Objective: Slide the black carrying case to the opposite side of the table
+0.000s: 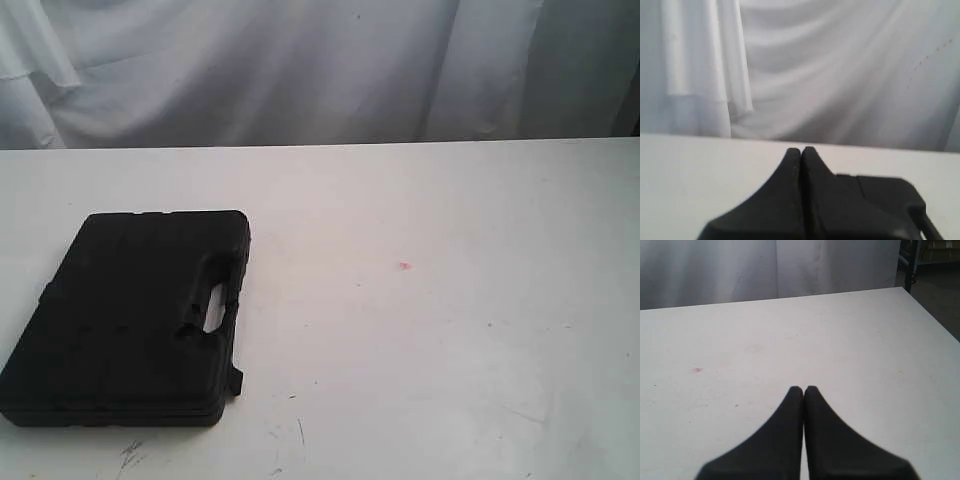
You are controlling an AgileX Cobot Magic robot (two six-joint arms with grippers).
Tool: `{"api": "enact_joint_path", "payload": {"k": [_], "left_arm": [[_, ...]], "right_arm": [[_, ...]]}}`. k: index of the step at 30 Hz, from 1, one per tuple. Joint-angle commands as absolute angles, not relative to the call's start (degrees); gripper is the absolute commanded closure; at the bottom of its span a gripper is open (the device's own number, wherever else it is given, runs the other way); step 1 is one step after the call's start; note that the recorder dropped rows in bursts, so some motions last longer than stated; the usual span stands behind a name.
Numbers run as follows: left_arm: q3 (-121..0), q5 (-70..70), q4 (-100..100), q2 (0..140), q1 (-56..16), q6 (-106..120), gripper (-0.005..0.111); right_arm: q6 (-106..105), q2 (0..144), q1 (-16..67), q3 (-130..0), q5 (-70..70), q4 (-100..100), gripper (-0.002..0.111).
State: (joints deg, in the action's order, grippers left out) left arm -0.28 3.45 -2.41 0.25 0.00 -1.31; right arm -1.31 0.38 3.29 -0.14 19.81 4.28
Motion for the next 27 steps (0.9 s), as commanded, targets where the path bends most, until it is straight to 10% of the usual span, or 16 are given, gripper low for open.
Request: {"api": "enact_joint_path", "payload": {"k": [1,14,27], "left_arm": [[0.00,-7.47,-2.48,0.00,0.00,-1.19,0.107],[-1.68,-9.75,-4.20,0.00,0.00,-12.09,0.107],[-34.58,19.02,-4.20,26.24,0.00,-7.01,0.107]], "right_arm": [[-1.50,0.00,3.29,0.00,19.75,3.95,0.108],[-1.50,0.00,3.29,0.00,19.75,3.95,0.108],[-1.50,0.00,3.29,0.00,19.75,3.95,0.108]]}}
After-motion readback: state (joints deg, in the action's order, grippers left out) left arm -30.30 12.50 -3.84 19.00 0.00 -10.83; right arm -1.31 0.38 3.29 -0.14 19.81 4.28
